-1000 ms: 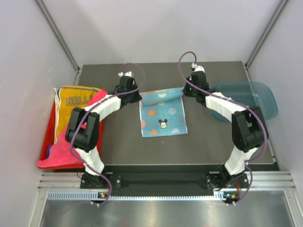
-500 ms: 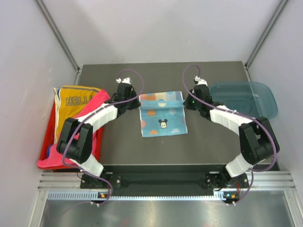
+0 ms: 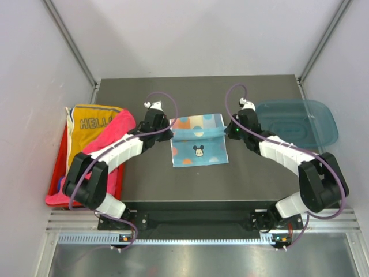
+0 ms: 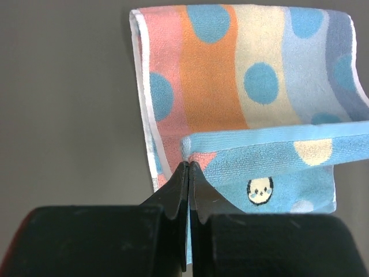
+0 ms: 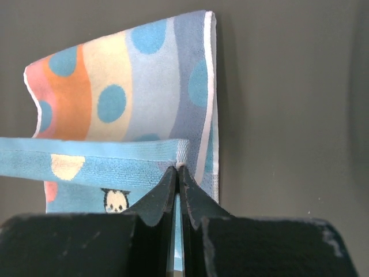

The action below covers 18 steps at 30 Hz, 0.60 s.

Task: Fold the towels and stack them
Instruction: Fold the towel

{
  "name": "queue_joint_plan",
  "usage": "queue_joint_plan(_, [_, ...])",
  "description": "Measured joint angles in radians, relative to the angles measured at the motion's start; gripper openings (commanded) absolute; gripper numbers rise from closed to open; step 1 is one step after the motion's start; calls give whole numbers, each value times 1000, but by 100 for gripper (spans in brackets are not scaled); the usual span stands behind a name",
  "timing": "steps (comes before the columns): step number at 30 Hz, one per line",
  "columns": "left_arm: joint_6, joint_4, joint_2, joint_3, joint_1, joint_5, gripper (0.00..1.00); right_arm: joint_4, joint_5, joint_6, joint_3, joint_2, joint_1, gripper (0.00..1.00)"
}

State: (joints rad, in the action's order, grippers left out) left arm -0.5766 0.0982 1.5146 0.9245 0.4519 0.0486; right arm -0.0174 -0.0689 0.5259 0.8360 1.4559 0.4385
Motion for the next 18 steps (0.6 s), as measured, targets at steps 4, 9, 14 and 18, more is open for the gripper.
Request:
queue_joint_plan(4, [-2, 5, -26, -16, 23, 21, 0, 8, -13, 3, -27, -26, 9, 0])
queue_joint_plan(9, [-5, 18, -59, -29, 43, 44, 0, 14, -20, 10, -54, -68, 16, 0])
queue_joint_plan(14, [-5, 37, -104, -61, 54, 54, 0, 19, -27, 18, -79, -107, 33, 0])
queue_joint_plan(18, [-6, 45, -124, -76, 58, 54, 0, 18, -29, 29, -109, -121, 44, 0])
